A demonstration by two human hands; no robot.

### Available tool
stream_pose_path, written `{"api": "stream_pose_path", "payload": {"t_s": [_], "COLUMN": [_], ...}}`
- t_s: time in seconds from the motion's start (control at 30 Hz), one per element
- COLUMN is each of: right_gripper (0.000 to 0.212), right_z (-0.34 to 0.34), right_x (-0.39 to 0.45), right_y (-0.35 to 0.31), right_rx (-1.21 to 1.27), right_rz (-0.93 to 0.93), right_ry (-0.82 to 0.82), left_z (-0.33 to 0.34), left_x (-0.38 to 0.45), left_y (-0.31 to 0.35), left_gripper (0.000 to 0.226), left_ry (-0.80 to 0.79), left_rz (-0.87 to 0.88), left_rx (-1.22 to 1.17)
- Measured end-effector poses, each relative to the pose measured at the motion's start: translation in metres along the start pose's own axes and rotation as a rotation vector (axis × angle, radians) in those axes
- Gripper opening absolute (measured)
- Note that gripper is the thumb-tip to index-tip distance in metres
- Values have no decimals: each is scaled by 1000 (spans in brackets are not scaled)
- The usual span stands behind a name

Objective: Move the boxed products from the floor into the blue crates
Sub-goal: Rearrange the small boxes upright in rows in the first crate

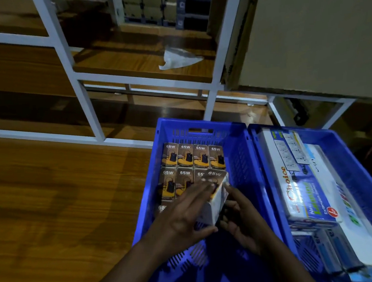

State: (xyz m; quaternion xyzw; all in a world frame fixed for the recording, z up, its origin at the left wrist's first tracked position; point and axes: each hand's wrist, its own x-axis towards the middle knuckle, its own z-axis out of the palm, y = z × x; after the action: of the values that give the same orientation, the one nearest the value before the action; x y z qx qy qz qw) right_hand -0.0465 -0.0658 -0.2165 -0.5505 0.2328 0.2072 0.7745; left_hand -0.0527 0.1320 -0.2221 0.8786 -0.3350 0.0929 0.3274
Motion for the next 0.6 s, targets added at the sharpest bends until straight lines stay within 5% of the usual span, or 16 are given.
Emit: {"api": "stream_pose_path", "payload": {"t_s": [0.13,0.23,0.37,0.6], "right_gripper": [51,48,37,34], "right_z": [-6,-6,2,28], "right_x": [3,3,6,35], "right_y": [1,1,11,34], "right_rx": [32,-52,-243,-520], "right_rz": [21,26,98,223], "right_ry": [-81,-64,-26,39], "left_z": [-6,-9,-7,3], "left_x": [-5,1,9,6], "left_y": [11,10,-7,-20], "left_gripper": [83,62,40,36], "left_ry": [-2,166,387,91], "left_rz": [-52,-236,-526,-843], "left_rx": [-282,-502,-480,-254]}}
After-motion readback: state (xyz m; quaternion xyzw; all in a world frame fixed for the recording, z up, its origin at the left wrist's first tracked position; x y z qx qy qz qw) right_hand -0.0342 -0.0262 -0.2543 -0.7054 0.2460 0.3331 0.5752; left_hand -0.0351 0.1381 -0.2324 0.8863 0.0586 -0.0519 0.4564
